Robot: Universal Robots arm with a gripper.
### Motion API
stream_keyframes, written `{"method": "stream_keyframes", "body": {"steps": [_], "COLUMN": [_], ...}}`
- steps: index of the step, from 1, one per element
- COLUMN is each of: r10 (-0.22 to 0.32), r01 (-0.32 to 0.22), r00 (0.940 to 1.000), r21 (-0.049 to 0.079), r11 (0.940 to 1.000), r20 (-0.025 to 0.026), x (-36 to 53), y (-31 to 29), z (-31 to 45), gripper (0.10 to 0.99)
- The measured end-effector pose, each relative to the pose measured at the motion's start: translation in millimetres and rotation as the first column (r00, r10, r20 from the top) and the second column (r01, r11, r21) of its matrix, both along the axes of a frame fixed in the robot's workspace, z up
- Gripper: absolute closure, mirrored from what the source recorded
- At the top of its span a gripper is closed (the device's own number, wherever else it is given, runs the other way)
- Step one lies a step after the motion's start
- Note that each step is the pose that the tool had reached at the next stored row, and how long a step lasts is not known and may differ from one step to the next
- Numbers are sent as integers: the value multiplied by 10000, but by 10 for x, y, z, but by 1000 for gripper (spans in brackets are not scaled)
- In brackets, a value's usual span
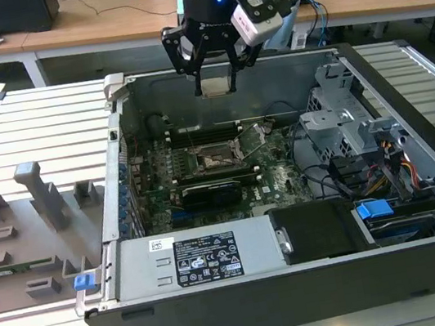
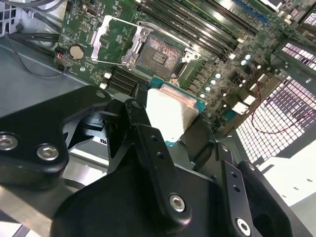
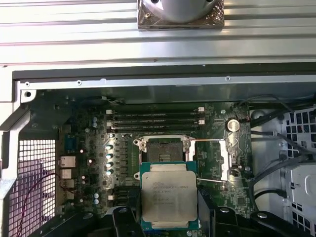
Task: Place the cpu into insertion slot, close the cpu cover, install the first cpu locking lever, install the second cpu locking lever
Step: 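Place the cpu into insertion slot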
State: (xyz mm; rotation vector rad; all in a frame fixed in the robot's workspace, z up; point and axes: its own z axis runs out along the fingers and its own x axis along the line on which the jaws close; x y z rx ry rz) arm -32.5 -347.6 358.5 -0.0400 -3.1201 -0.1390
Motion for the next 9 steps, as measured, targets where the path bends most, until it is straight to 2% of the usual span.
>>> {"method": "stream_keyframes", "body": {"steps": [9], "r10": [0], "r01": [0], "r00": [10000], "r21": [0], "r11": [10000], "r20": [0], "x": [0], "y": [0], "z": [-83], "gripper": [541]}}
